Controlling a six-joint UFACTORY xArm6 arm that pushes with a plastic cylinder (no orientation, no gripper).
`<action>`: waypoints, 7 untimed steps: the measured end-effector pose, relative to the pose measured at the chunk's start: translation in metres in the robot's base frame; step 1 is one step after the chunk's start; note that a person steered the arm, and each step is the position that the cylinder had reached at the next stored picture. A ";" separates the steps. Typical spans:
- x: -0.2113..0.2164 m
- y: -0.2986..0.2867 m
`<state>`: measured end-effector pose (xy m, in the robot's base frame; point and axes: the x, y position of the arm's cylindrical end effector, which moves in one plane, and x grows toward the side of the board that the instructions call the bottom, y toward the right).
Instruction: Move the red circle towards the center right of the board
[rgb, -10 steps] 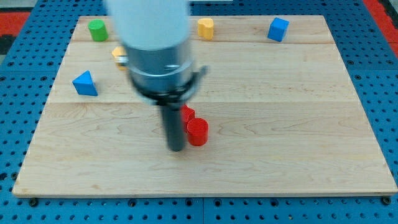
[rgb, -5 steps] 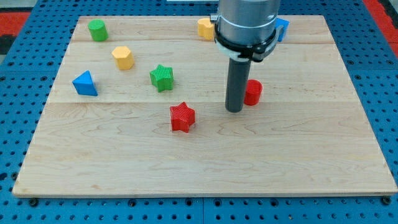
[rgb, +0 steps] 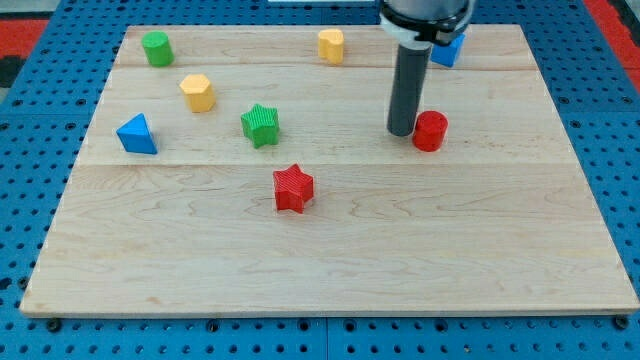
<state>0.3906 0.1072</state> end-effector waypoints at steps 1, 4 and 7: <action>0.005 0.038; 0.005 0.021; 0.005 -0.007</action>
